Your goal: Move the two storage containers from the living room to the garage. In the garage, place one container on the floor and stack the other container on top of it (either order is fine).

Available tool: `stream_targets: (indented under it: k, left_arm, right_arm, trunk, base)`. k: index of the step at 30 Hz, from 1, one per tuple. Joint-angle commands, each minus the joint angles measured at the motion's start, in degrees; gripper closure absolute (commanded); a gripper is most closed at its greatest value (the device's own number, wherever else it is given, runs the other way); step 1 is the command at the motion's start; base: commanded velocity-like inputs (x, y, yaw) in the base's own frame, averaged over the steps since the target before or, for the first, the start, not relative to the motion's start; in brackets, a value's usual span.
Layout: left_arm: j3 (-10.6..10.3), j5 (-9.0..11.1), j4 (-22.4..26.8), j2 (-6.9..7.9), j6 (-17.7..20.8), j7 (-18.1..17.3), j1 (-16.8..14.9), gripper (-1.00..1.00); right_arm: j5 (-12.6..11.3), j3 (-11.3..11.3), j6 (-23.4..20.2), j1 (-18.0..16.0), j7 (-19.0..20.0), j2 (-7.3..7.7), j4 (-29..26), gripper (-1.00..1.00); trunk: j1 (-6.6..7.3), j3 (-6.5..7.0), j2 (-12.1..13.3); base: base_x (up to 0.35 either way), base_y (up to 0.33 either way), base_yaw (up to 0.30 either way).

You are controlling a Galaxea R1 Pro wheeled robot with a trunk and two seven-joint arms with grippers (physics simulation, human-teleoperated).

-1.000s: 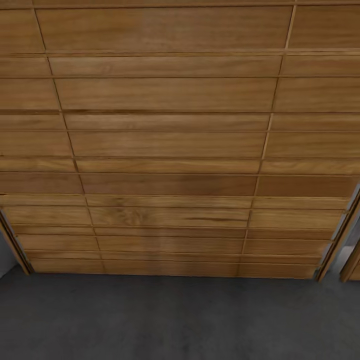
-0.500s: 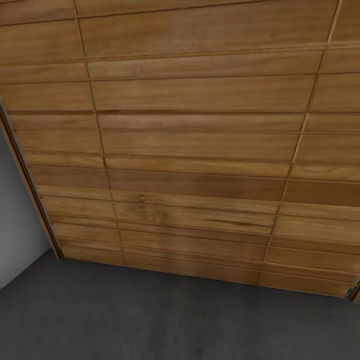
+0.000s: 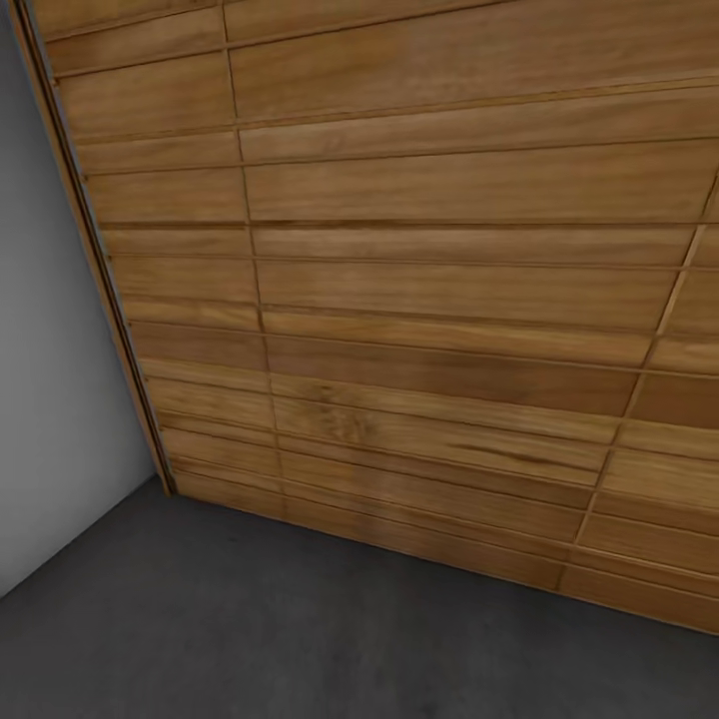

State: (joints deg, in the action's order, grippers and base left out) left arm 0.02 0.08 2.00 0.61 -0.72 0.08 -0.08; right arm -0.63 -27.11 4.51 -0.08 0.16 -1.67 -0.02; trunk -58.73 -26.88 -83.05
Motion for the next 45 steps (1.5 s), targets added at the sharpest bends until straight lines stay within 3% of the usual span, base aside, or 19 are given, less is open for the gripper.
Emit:
stream_targets:
  k: [1, 32, 45]
  left_arm:
    - [-0.02, 0.01, 0.03, 0.0, -0.08, 0.01, -0.01, -1.0]
    - [0.0, 0.02, 0.03, 0.0, -0.08, 0.01, -0.01, -1.0]
    - [-0.01, 0.01, 0.03, 0.0, -0.08, 0.01, -0.01, -1.0]
  right_arm:
    - [-0.07, -0.12, 0.19, -0.01, 0.03, 0.0, 0.02, -1.0]
    - [-0.29, -0.2, 0.27, -0.01, 0.59, 0.01, 0.02, -1.0]
    - [0.0, -0.62, 0.21, -0.01, -0.11, 0.43, 0.02, -1.0]
  trunk:
    - [0.0, -0.05, -0.02]
    - [0.0, -0.05, -0.02]
    - [0.0, -0.05, -0.02]
  base:
    - [0.0, 0.0, 0.278]
    - [0.0, 0.0, 0.276]
    - [0.0, 0.0, 0.035]
